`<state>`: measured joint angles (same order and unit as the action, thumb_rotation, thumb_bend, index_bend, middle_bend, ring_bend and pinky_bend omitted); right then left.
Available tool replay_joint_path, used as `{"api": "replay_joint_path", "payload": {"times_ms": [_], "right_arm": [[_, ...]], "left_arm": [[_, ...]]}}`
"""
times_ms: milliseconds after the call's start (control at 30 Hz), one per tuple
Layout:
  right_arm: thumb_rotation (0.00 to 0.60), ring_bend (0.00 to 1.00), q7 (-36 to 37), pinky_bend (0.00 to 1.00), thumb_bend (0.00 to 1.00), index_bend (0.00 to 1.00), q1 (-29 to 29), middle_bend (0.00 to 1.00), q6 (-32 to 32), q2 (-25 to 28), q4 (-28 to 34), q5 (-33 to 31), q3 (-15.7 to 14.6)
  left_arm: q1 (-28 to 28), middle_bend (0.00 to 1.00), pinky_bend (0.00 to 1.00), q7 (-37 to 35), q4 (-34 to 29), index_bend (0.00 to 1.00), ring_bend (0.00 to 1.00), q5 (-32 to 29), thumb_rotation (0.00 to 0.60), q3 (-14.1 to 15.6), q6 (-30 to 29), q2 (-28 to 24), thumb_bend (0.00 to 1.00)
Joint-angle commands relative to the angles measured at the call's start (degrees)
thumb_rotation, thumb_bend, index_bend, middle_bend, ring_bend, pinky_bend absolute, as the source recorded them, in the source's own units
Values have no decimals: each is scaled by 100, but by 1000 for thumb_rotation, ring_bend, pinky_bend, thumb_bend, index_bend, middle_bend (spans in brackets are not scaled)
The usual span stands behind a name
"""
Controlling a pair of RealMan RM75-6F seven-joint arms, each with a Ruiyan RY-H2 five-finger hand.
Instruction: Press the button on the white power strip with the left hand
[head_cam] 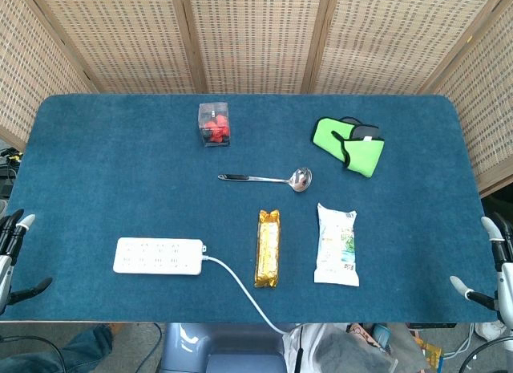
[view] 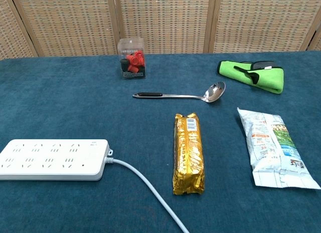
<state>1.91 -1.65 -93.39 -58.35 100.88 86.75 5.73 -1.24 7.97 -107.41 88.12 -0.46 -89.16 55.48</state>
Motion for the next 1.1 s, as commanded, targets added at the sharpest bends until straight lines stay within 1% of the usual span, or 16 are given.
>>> {"api": "replay_joint_path", "payload": {"times_ms": [33,267,367,400,433,467,500,533,600,633,667,733,800,900,933,1100], "right_arm": [[600,0,-13,0,0,0,0,0,3,-2,5,9,-6],[600,0,-17,0,0,0,0,0,14,-1,18,-5,-6],[600,0,0,0,0,0,1,0,20,8,27,-11,-2],[600,0,1,0,0,0,2,0,22,12,31,-15,-1],[600,0,3,0,0,0,3,0,26,15,33,-22,2],[600,0,13,0,0,0,1,0,33,20,34,-44,6],[600,0,17,0,0,0,2,0,40,23,39,-56,8],[600,0,22,0,0,0,2,0,44,27,42,-66,11],[600,0,22,0,0,0,5,0,48,30,43,-70,15],[600,0,23,0,0,0,7,0,52,26,38,-69,14],[600,0,18,0,0,0,9,0,54,25,43,-68,14],[600,0,12,0,0,0,9,0,55,25,45,-68,13],[600,0,6,0,0,0,12,0,65,21,48,-74,12],[600,0,-13,0,0,0,27,0,95,10,40,-90,15],[600,0,-20,0,0,0,32,0,106,7,41,-88,12],[600,0,-53,0,0,0,46,0,132,-5,43,-89,7]], "left_arm": [[2,0,0,-9,9,0,0,1,600,-1,2,-3,0],[-26,0,0,26,34,0,0,59,600,27,80,14,0],[-102,0,0,51,53,0,0,124,600,79,255,30,0],[-124,45,0,36,40,0,2,107,600,77,300,52,0],[-150,208,27,27,32,0,78,84,600,64,340,94,0],[-215,351,106,42,37,0,182,20,600,65,493,177,0],[-276,598,292,28,44,0,390,-3,600,60,605,242,0],[-335,787,522,6,76,0,621,3,600,59,704,312,0],[-414,944,809,76,140,0,863,-33,600,54,844,451,3],[-474,984,900,165,177,0,939,8,600,63,929,555,38],[-515,997,943,232,227,0,972,25,600,61,979,669,82],[-550,1000,995,271,253,0,1000,37,600,81,1051,765,290],[-697,1000,1000,266,253,0,1000,105,600,173,1367,977,604],[-897,1000,1000,254,162,0,1000,-28,600,235,1832,1126,936],[-962,1000,1000,262,125,0,1000,-92,600,247,1981,1163,991],[-1208,1000,1000,432,-19,0,1000,-432,600,251,2506,1364,1000]]}}
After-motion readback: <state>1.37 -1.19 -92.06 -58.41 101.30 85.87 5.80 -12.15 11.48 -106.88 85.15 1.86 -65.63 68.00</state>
